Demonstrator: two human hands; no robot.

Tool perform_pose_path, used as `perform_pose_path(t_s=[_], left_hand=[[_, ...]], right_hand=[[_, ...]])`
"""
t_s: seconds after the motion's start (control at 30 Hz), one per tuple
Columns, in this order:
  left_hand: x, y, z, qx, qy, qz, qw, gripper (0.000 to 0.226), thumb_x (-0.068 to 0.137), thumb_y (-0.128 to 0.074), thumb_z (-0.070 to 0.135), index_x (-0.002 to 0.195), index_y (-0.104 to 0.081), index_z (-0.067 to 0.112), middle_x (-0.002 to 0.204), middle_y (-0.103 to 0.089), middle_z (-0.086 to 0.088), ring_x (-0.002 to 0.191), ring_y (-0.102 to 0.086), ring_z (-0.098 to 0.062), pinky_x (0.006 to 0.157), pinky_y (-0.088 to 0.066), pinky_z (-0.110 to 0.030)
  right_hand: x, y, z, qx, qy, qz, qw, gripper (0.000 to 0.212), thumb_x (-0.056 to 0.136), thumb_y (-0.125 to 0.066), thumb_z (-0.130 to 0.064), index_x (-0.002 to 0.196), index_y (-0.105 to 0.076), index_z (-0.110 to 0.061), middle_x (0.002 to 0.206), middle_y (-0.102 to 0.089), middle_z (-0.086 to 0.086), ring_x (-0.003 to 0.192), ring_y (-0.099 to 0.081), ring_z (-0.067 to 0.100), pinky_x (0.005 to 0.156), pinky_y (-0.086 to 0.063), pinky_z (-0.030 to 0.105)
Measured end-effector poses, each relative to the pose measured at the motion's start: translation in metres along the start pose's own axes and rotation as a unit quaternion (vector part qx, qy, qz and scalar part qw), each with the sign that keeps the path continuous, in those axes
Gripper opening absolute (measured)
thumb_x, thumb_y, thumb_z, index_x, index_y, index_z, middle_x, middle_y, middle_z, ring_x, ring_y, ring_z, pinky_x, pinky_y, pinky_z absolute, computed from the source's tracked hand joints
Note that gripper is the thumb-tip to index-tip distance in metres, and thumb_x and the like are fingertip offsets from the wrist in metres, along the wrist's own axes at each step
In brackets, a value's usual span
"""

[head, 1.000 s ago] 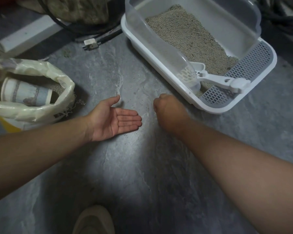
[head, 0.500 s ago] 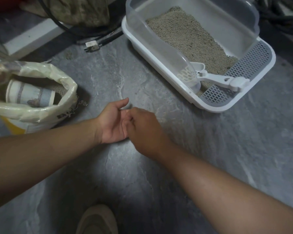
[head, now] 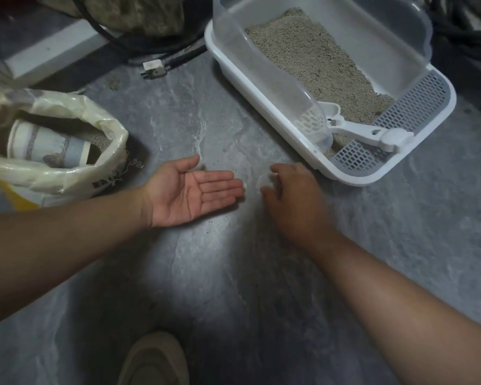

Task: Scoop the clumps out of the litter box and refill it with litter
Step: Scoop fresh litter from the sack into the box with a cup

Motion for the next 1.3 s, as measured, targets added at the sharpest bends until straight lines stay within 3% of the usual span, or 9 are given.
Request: perform_pose_path(t_s=[0.13, 0.33, 0.57, 0.73, 0.9, 0.97, 1.13, 1.3], left_hand=[[0.0, 0.006, 0.001, -0.001, -0.004, 0.011, 1.0, 0.07, 0.105, -0.034, 0.047, 0.131, -0.057, -0.014, 0.134, -0.059, -0.033, 0.122, -0.061, -0.046, 0.102, -0.048, -0.055], [-0.002, 0.002, -0.003, 0.006, 0.006, 0.006, 1.0, 0.07, 0.104, -0.035, 0.048, 0.134, -0.054, -0.013, 0.134, -0.059, -0.034, 0.122, -0.061, -0.047, 0.102, -0.048, -0.055], [-0.002, -0.001, -0.009, 0.007, 0.016, 0.002, 1.0, 0.07, 0.103, -0.035, 0.047, 0.132, -0.054, -0.014, 0.133, -0.059, -0.035, 0.12, -0.062, -0.047, 0.101, -0.049, -0.055], [-0.002, -0.002, -0.01, 0.005, 0.023, -0.004, 1.0, 0.072, 0.102, -0.036, 0.048, 0.133, -0.053, -0.014, 0.133, -0.059, -0.035, 0.121, -0.062, -0.048, 0.102, -0.048, -0.056], [-0.001, -0.003, -0.011, 0.005, 0.025, -0.012, 1.0, 0.074, 0.103, -0.036, 0.049, 0.131, -0.056, -0.016, 0.134, -0.058, -0.035, 0.123, -0.06, -0.049, 0.104, -0.045, -0.056], [-0.001, -0.004, -0.012, 0.008, 0.028, -0.016, 0.999, 0.074, 0.103, -0.036, 0.05, 0.127, -0.059, -0.016, 0.135, -0.057, -0.035, 0.123, -0.059, -0.049, 0.105, -0.045, -0.055], [-0.003, -0.005, -0.014, 0.011, 0.035, -0.017, 0.999, 0.073, 0.103, -0.036, 0.05, 0.125, -0.06, -0.015, 0.135, -0.057, -0.035, 0.123, -0.06, -0.048, 0.104, -0.046, -0.055], [-0.003, -0.004, -0.015, 0.014, 0.039, -0.014, 0.999, 0.074, 0.103, -0.036, 0.051, 0.125, -0.06, -0.015, 0.135, -0.057, -0.035, 0.124, -0.059, -0.048, 0.105, -0.046, -0.055]], right_hand=[[-0.005, -0.028, 0.022, -0.081, -0.027, -0.105, 0.991, 0.051, 0.084, -0.071, -0.041, 0.126, -0.058, -0.014, 0.129, -0.046, 0.01, 0.122, -0.045, 0.029, 0.094, -0.04, 0.032], [-0.001, -0.039, 0.014, -0.069, 0.025, -0.084, 0.994, 0.025, 0.087, -0.07, -0.028, 0.101, -0.065, -0.007, 0.113, -0.051, 0.012, 0.11, -0.048, 0.031, 0.091, -0.042, 0.034], [0.006, -0.047, 0.004, -0.087, 0.051, -0.083, 0.991, 0.011, 0.09, -0.063, -0.008, 0.089, -0.071, -0.001, 0.098, -0.058, 0.016, 0.094, -0.059, 0.035, 0.075, -0.044, 0.035], [0.003, -0.044, 0.0, -0.129, 0.063, -0.089, 0.986, 0.013, 0.089, -0.055, 0.001, 0.091, -0.067, -0.002, 0.098, -0.059, 0.016, 0.091, -0.059, 0.034, 0.067, -0.037, 0.033], [-0.004, -0.046, -0.011, -0.18, 0.099, -0.132, 0.97, 0.029, 0.089, -0.05, 0.008, 0.115, -0.056, -0.004, 0.12, -0.052, 0.015, 0.112, -0.05, 0.03, 0.084, -0.042, 0.034], [-0.005, -0.046, -0.01, -0.179, 0.09, -0.135, 0.97, 0.033, 0.089, -0.048, 0.009, 0.119, -0.052, -0.005, 0.124, -0.049, 0.015, 0.115, -0.048, 0.03, 0.084, -0.039, 0.031], [0.001, -0.04, -0.003, -0.114, 0.019, -0.097, 0.989, 0.031, 0.086, -0.049, 0.01, 0.112, -0.052, -0.007, 0.115, -0.054, 0.017, 0.106, -0.054, 0.033, 0.074, -0.033, 0.031], [0.004, -0.041, -0.002, -0.092, 0.002, -0.105, 0.99, 0.031, 0.084, -0.047, 0.011, 0.107, -0.055, -0.008, 0.107, -0.059, 0.016, 0.099, -0.057, 0.032, 0.072, -0.035, 0.03]])
Point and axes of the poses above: each hand's wrist, its own x-axis towards the middle knuckle, its own y-axis out of the back of the hand, z = x × y, the point moved 8 cm from there along x, towards the middle knuckle
